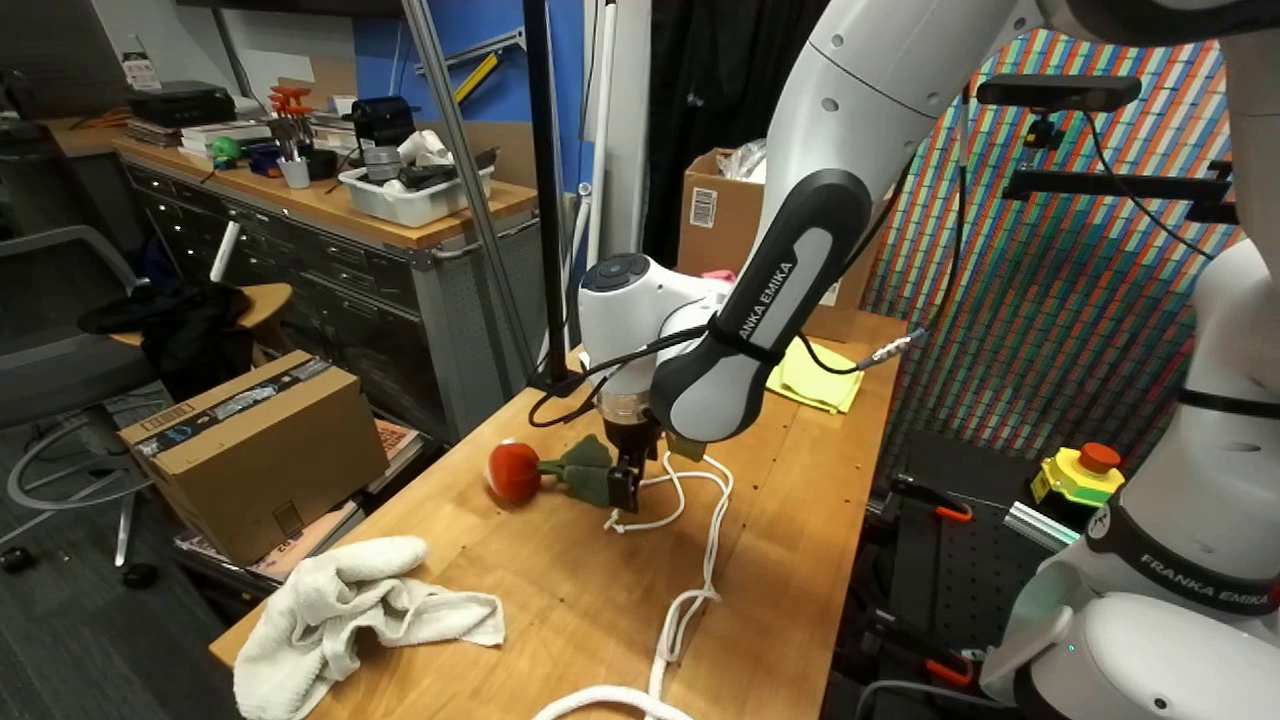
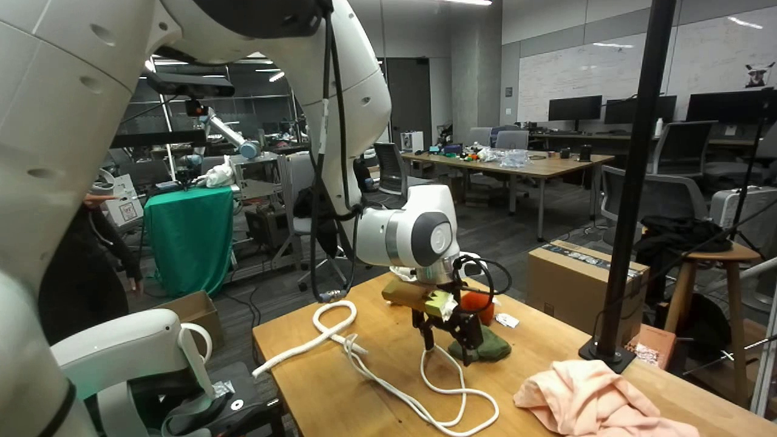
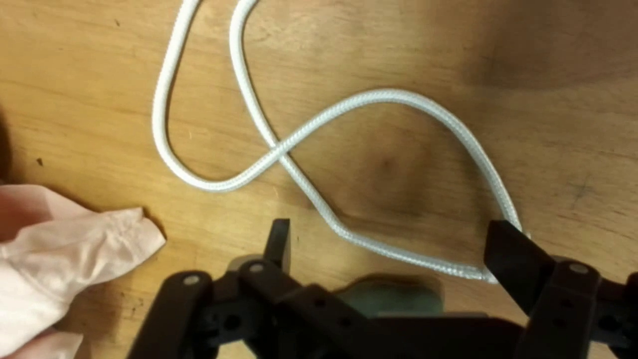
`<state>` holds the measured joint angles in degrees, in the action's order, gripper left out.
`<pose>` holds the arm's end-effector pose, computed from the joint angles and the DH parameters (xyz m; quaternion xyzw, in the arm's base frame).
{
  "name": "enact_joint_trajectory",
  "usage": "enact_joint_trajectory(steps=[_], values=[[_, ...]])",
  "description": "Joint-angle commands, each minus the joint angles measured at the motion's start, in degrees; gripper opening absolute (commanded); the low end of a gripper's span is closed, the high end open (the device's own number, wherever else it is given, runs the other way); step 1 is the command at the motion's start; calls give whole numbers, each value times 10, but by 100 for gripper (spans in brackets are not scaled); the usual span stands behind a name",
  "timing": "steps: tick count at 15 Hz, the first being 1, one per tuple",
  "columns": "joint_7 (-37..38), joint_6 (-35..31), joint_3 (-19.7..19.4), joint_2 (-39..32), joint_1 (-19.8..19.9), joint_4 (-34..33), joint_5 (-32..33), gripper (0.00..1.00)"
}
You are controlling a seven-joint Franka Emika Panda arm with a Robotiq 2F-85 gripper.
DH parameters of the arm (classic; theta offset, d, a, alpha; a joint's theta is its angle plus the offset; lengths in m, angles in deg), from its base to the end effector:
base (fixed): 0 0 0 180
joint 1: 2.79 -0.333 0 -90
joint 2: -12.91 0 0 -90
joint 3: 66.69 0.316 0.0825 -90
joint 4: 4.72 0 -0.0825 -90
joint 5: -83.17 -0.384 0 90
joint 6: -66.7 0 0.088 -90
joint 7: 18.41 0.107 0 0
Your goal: Spread the objects on the table
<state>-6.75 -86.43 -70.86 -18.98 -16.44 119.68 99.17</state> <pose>0.5395 0.0966 0.1276 0.9902 0.1119 -0.0138 0.0826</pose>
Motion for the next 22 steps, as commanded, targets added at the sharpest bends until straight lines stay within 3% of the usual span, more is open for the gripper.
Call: enact_joint_trajectory(steps=[1,17,22], values=[[-30,8,20,29,26,33,-26,100],[-82,7,41,37,89,97,-80,100],[-86,5,32,42,102,116,-82,100]])
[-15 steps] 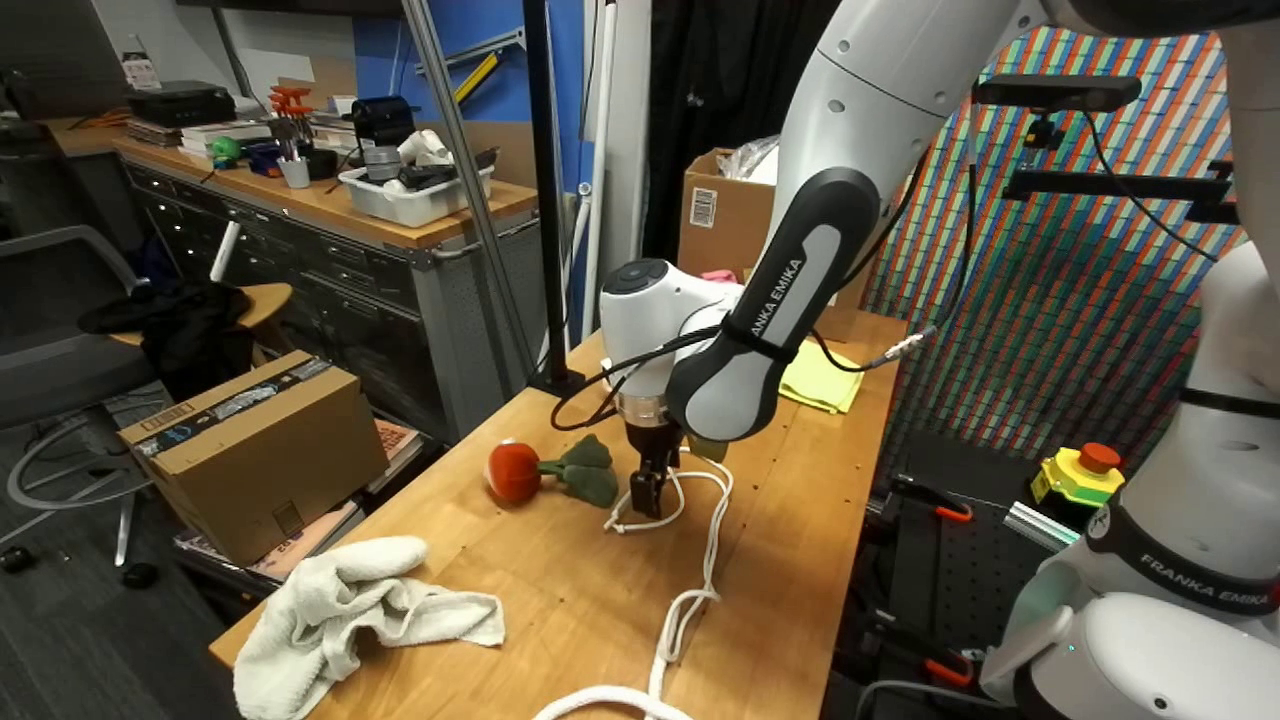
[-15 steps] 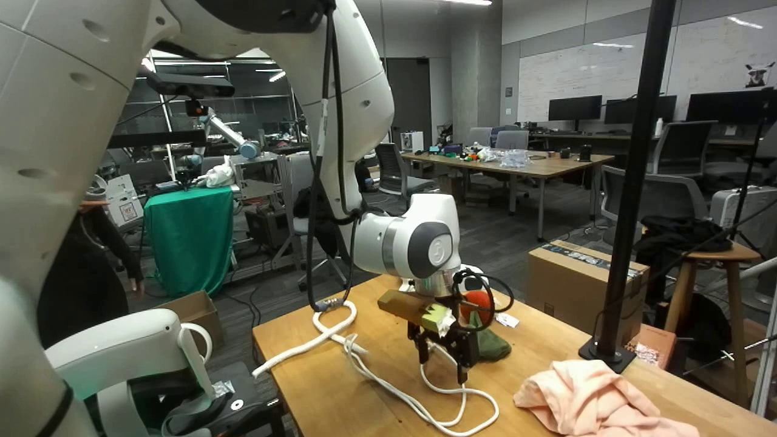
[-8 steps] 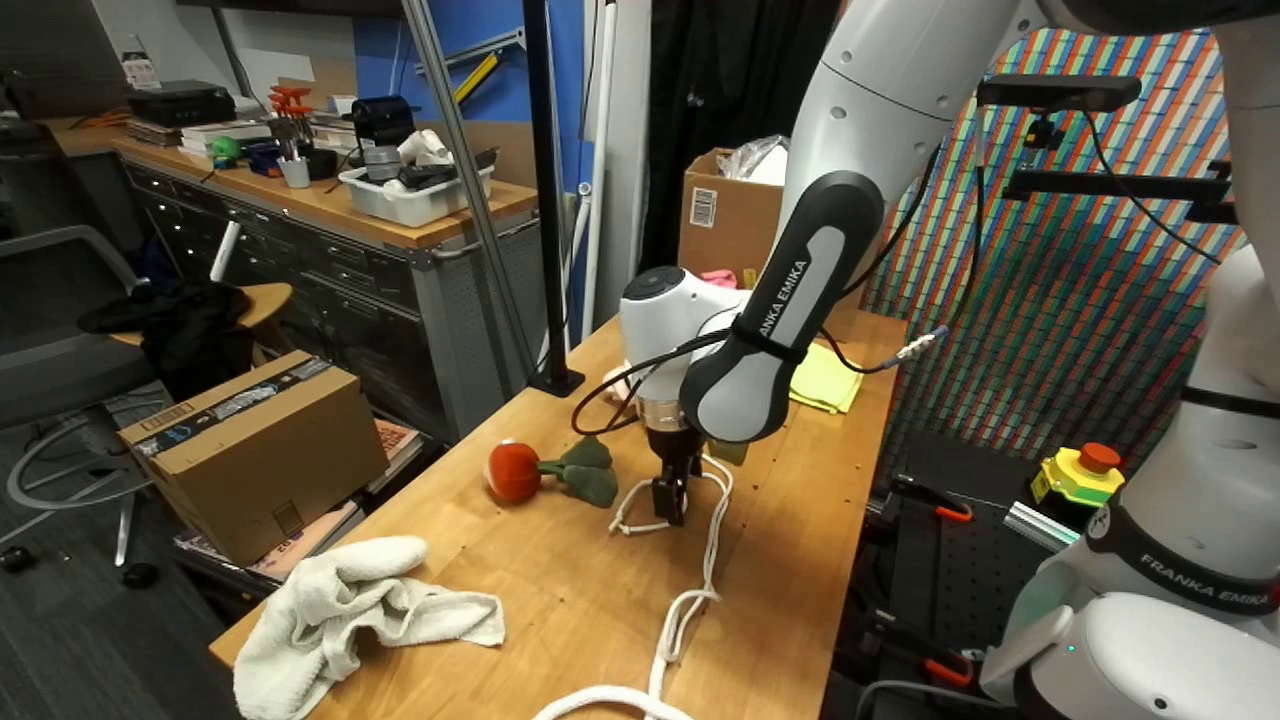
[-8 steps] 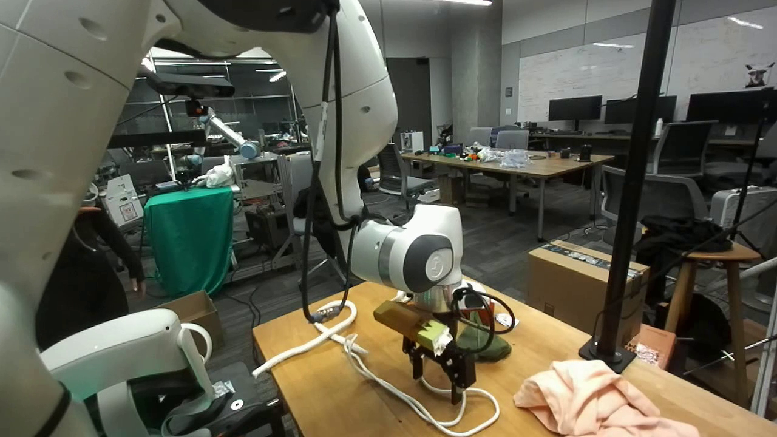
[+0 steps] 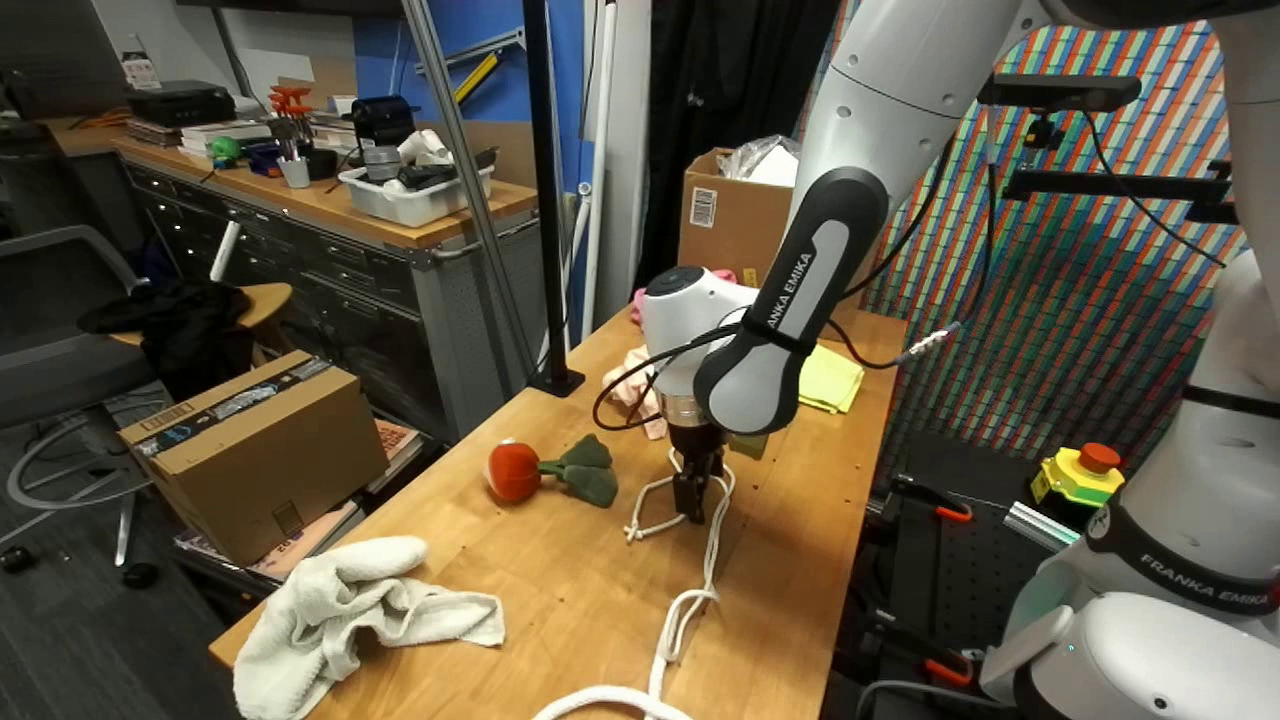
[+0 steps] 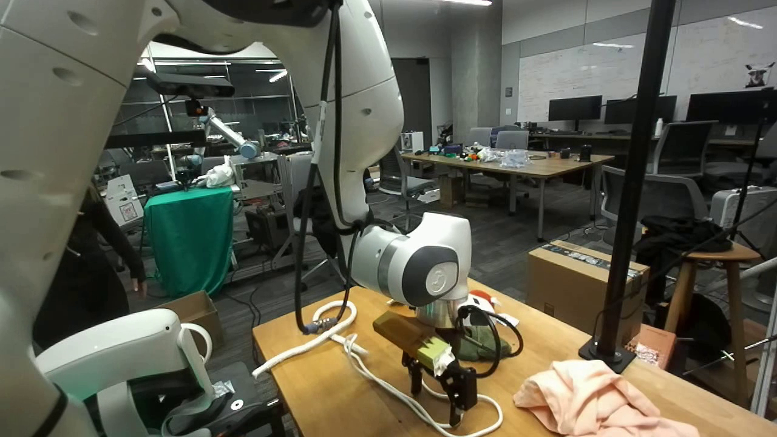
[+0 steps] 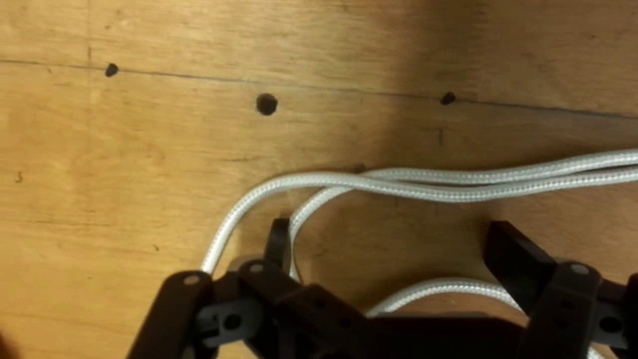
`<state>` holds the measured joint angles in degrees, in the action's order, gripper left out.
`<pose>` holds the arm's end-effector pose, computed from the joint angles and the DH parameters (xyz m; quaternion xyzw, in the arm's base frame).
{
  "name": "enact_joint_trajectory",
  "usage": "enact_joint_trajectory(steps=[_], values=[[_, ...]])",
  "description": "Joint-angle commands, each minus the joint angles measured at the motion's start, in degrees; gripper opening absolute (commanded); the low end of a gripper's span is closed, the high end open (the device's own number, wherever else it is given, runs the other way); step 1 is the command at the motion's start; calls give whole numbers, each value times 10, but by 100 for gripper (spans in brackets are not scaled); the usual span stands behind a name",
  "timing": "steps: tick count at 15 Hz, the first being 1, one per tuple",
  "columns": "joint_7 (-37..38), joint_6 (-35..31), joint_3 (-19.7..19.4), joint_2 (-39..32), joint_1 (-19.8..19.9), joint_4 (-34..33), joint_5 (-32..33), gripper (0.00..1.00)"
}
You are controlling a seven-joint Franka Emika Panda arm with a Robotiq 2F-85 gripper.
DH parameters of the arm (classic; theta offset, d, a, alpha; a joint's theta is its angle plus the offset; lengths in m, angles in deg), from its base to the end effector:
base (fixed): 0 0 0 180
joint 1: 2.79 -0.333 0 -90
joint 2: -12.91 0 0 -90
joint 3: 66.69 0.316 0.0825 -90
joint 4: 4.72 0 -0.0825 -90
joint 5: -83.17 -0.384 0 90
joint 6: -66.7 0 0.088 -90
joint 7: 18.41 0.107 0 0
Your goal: Spread the objects on the table
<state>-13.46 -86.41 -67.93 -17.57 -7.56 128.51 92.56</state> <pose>0.4836 0.0336 0.0966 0.9930 0.0648 -0.0895 0.0424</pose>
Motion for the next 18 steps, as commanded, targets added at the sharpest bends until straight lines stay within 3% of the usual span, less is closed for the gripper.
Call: enact_joint_trajectory(steps=[1,15,18], values=[[-17,4,2,30,16,30,-17,100],[22,-7,-75,58,30,76,-1,100],[13,-20,-77,52,39,77,-5,100]])
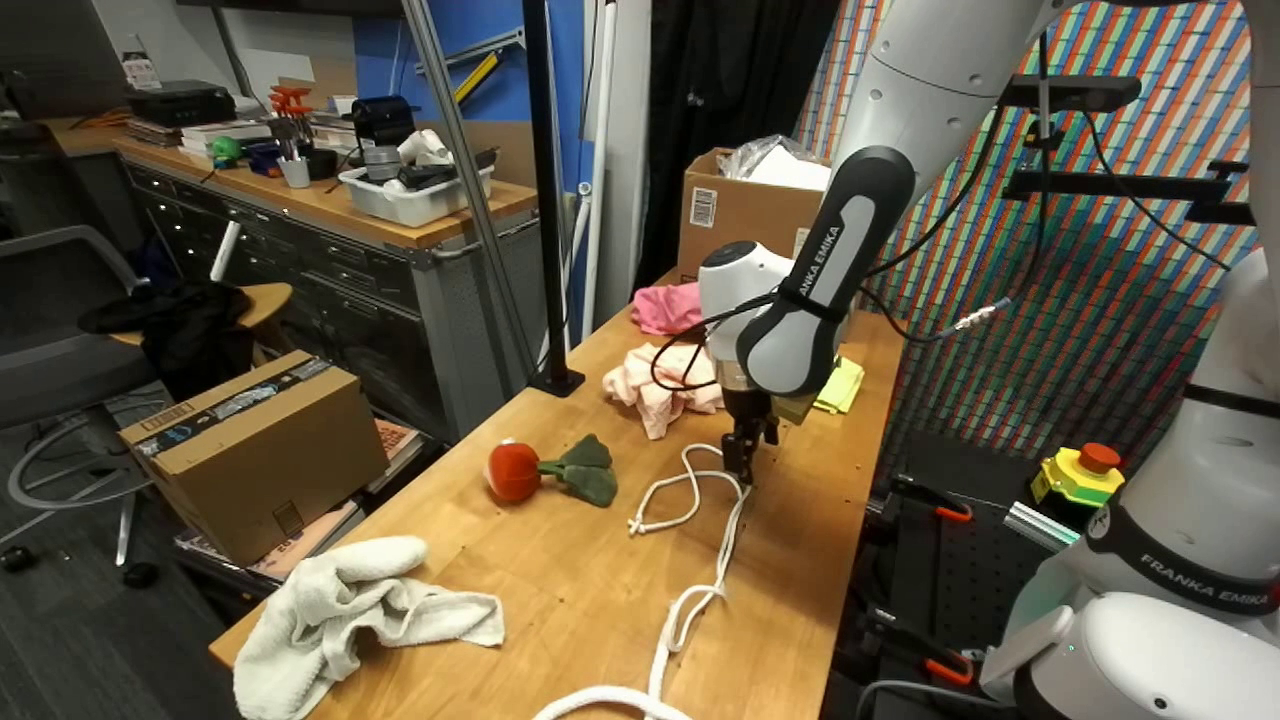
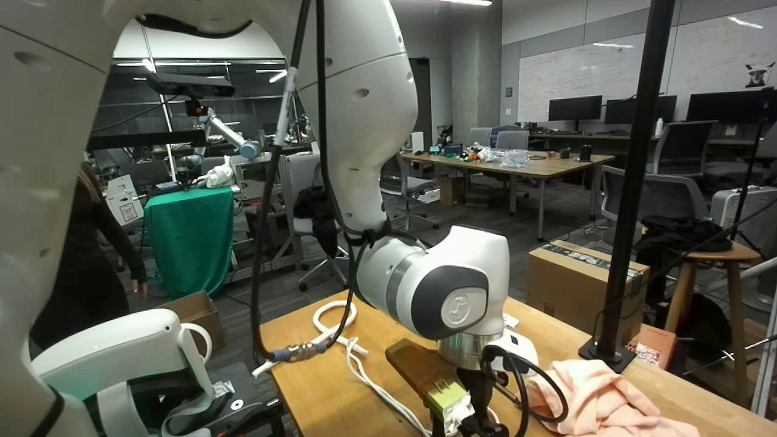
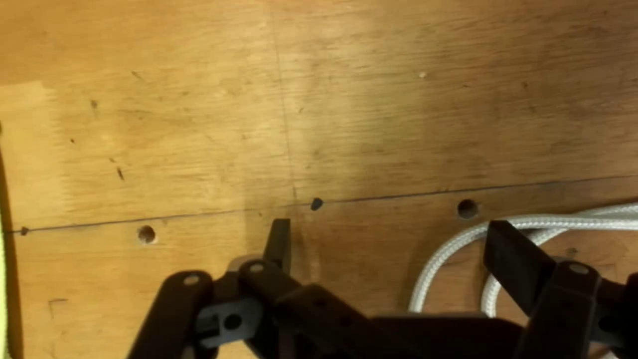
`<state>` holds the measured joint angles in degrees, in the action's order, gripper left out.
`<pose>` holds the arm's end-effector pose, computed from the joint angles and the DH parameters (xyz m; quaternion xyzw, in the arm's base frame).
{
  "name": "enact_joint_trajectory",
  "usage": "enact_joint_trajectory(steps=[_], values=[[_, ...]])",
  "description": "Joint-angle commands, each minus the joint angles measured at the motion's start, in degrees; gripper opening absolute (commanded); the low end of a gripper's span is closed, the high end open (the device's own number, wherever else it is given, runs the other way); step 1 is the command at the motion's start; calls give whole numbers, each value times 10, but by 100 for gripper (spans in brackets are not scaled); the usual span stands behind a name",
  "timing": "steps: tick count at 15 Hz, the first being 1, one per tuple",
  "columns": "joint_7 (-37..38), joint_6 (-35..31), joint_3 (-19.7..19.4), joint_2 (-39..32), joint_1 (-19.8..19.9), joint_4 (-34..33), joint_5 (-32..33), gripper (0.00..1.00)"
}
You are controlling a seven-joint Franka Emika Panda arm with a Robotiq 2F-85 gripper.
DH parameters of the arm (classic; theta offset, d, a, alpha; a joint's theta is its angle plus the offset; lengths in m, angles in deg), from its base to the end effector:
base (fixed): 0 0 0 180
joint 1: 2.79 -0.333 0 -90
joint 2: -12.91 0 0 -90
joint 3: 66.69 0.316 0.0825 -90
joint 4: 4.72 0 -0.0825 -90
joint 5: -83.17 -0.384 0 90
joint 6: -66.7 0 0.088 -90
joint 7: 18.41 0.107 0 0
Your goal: Spread the objects on the table
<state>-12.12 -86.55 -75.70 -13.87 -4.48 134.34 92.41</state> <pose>0.4492 -0.0615 0.1046 0.9913 -0.0379 -0.1095 0.0632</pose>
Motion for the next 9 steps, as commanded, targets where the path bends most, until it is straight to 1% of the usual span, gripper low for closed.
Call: enact_joint_trajectory(steps=[1,6,9], values=[[0,-35,3,13,10,21,-7,100],[8,-112,8,-4,7,24,-15,100],[6,-128,13,-20,11,19,-27,100]])
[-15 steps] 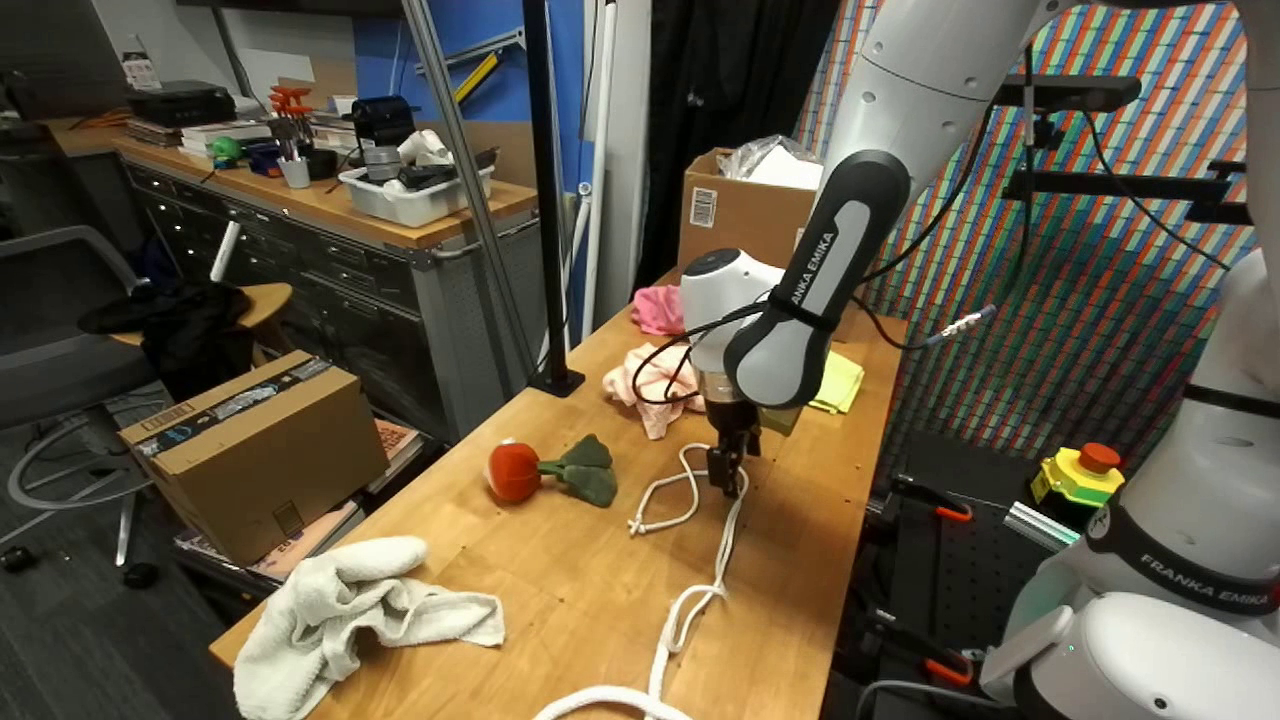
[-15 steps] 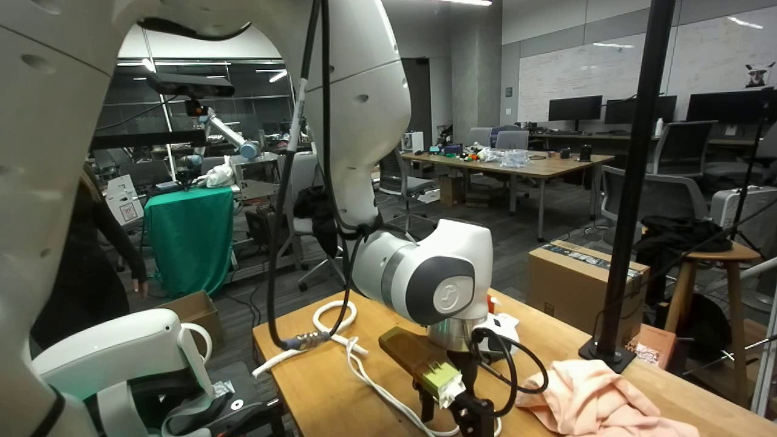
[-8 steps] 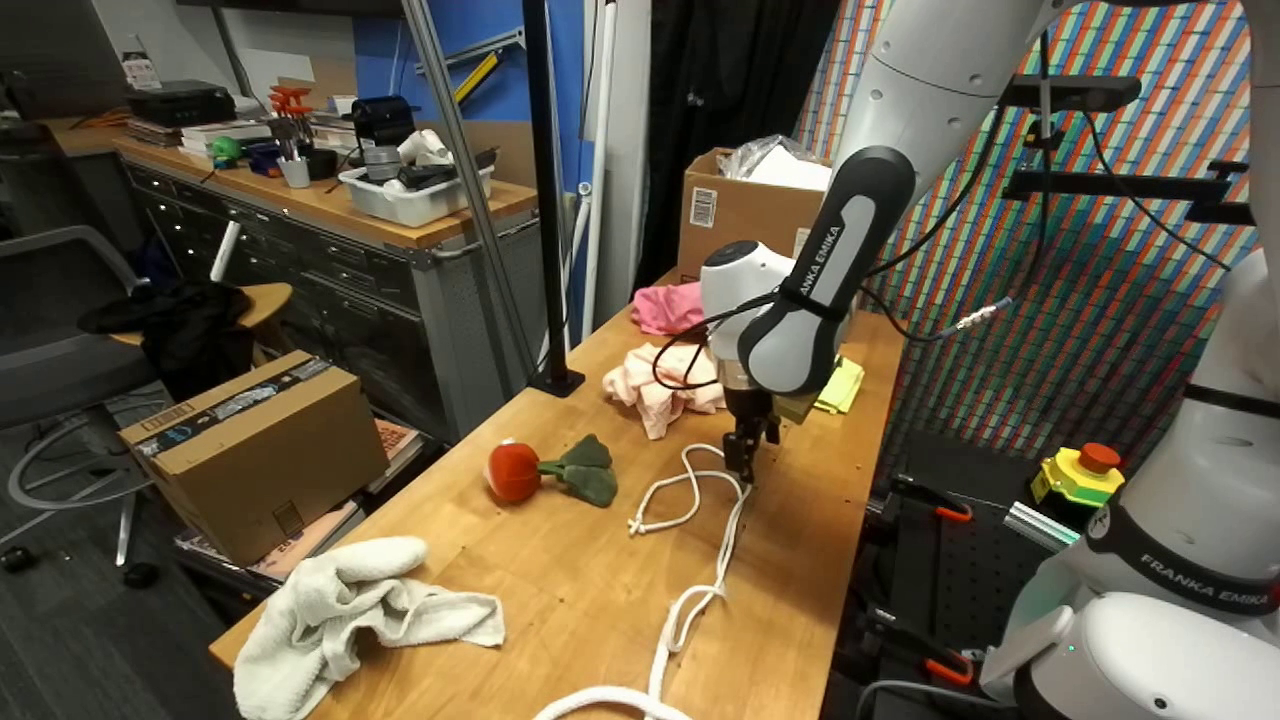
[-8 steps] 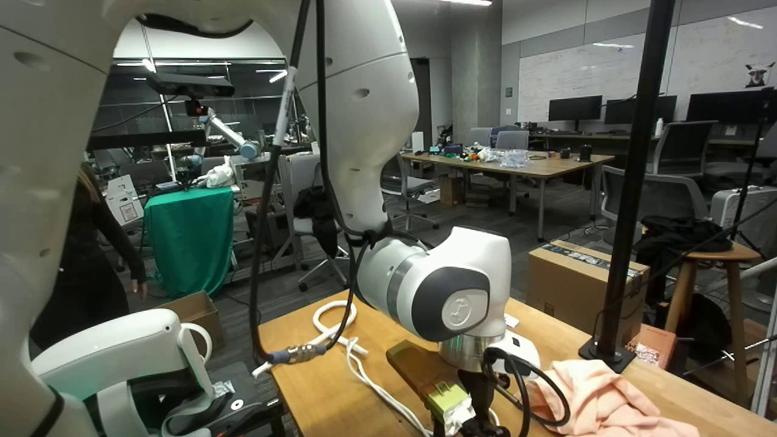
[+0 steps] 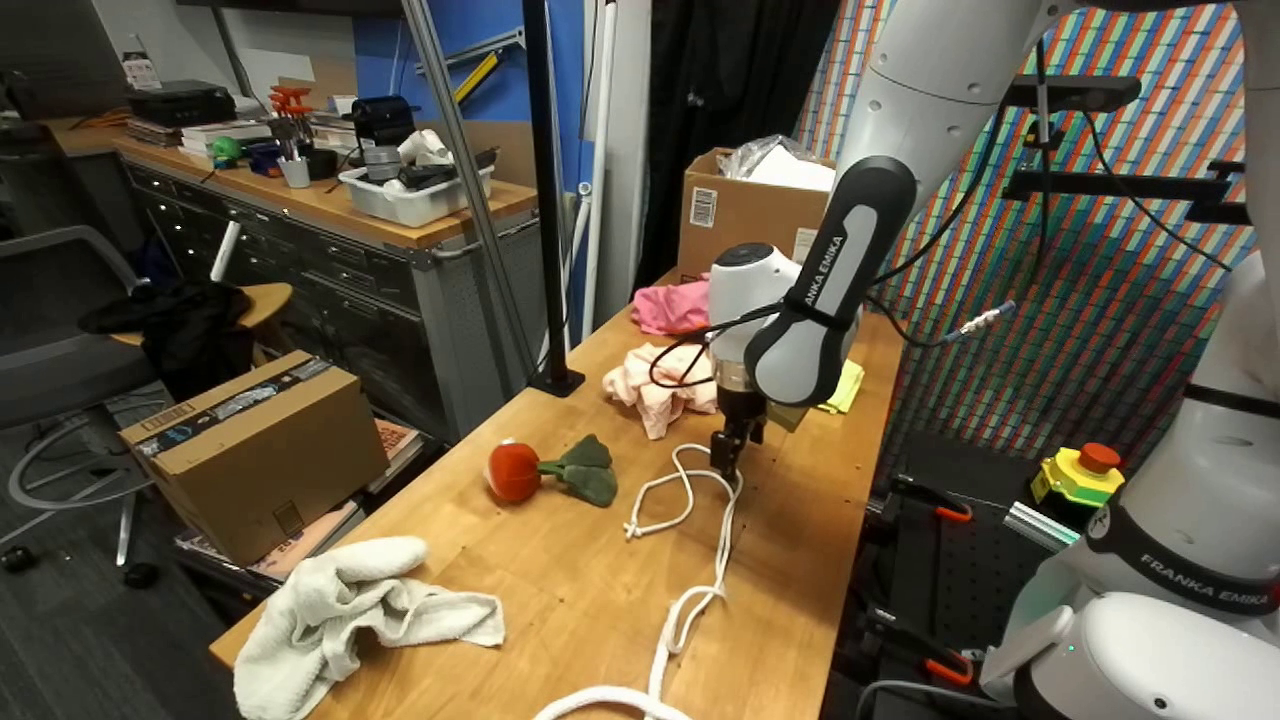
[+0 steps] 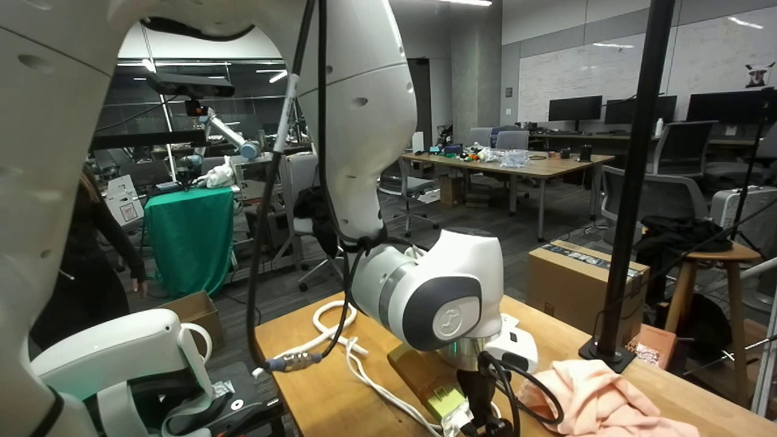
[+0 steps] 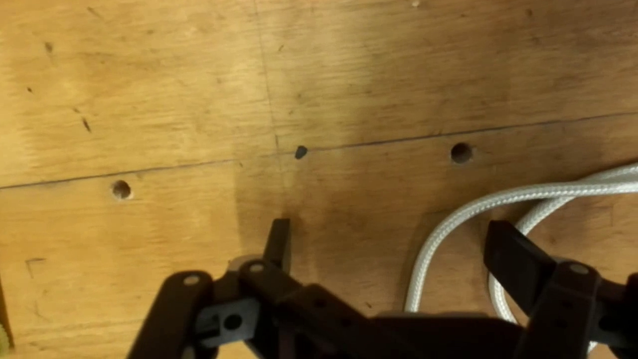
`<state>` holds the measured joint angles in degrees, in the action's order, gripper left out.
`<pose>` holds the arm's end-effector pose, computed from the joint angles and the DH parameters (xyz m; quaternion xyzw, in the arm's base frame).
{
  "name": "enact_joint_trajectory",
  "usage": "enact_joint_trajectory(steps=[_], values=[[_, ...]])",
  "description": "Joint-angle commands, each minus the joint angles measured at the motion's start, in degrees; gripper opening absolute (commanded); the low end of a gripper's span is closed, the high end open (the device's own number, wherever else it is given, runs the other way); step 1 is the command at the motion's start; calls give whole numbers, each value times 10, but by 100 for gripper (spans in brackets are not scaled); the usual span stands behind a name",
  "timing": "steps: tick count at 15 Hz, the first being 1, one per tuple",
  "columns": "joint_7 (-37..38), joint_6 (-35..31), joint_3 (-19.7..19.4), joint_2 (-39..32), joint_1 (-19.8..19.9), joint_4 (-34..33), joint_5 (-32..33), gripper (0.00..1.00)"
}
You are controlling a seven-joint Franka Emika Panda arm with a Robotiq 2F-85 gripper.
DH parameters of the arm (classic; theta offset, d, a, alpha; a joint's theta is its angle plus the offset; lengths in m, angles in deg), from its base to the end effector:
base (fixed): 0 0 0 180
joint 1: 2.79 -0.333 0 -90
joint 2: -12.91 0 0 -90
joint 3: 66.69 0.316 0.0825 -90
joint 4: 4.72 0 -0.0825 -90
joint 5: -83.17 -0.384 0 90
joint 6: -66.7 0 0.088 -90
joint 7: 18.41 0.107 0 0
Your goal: Spread the objects on the table
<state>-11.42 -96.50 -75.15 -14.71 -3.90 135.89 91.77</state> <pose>0.4537 -0.0586 0.1033 0.9966 -0.0453 -0.0437 0.0529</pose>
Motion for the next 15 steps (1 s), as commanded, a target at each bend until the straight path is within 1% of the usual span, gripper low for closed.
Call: enact_joint_trajectory(steps=[1,4,9,15], values=[[-3,-33,9,-15,6,4,-25,100],[3,-41,-3,-20,-4,6,-25,100],[30,-42,-51,-27,-34,12,-9,100],[42,-49,-66,-31,-18,26,-25,100]])
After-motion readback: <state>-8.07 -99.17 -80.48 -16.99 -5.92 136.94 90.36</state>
